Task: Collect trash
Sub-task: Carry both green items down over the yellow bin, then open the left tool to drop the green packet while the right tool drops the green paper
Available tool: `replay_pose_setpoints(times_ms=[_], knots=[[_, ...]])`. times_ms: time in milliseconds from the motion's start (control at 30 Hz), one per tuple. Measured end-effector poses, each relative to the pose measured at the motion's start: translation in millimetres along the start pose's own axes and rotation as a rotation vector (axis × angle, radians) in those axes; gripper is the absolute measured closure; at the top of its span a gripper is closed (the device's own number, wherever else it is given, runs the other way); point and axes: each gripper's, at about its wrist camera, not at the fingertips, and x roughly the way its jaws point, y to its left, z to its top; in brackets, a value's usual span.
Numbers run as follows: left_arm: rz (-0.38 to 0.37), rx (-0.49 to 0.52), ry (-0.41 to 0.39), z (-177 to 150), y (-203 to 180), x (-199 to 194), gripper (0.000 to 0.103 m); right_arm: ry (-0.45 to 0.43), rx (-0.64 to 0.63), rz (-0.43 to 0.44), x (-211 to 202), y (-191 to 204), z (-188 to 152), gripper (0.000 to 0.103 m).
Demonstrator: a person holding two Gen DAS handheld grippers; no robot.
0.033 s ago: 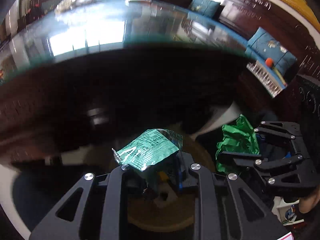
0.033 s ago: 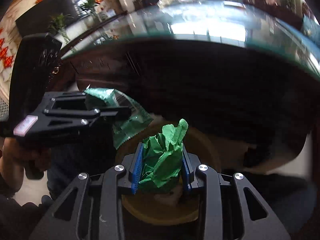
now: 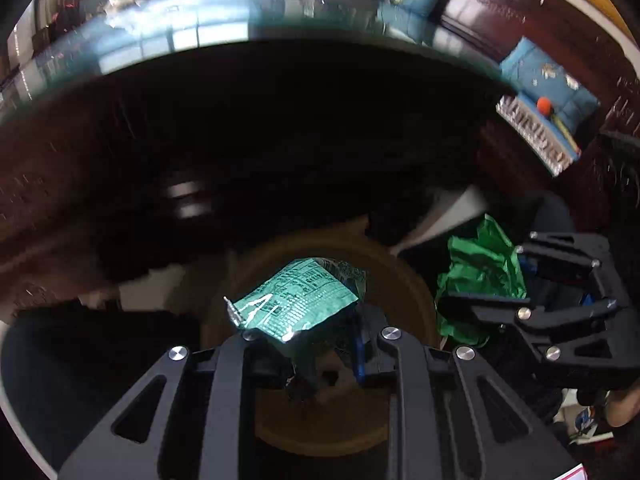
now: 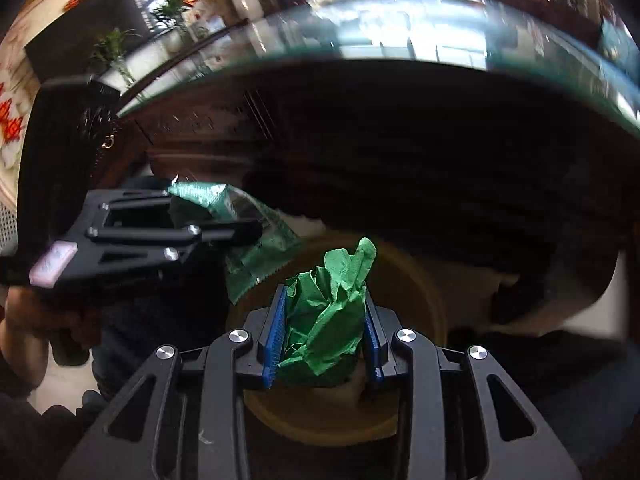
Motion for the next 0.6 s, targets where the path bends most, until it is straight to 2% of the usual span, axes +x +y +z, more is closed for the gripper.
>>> replay_pose_setpoints(times_ms=[67,167,300,333,367,467,533,600], knots=[[-0.03,-0.028,0.05,-14,0,19,0.08,0.018,0.027,-0.013,9,-4,-10,0.07],[-0.034,-0.054,0.113,-32,1,45,0.079,0.04,0.069,-0.016,20,-10,-21,0.07],[-0.048,-0.07,0.158,-46,6,62,0.075,0.055,0.069,-0.045,30,-12,-20,0.07],[-0.045,-0.073,0.16,-47,8,64,0.071,0.057,0.068,-0.049,32,-11,-17,0.07],[-0.043,-0.075,0.16,-49,9,64,0.057,0.057,0.068,-0.05,31,-16,-26,0.07],[-0.037,-0.078,0.146,-49,10,63,0.024,0.064,0.061,-0.06,35,-18,-28,0.07],[-0.038,-0.075,0.142,-47,8,62,0.014,0.067,0.054,-0.06,37,-20,-30,0.07],[-0.039,-0.074,0.151,-43,7,64,0.013,0.072,0.053,-0.052,40,-20,-29,0.07]])
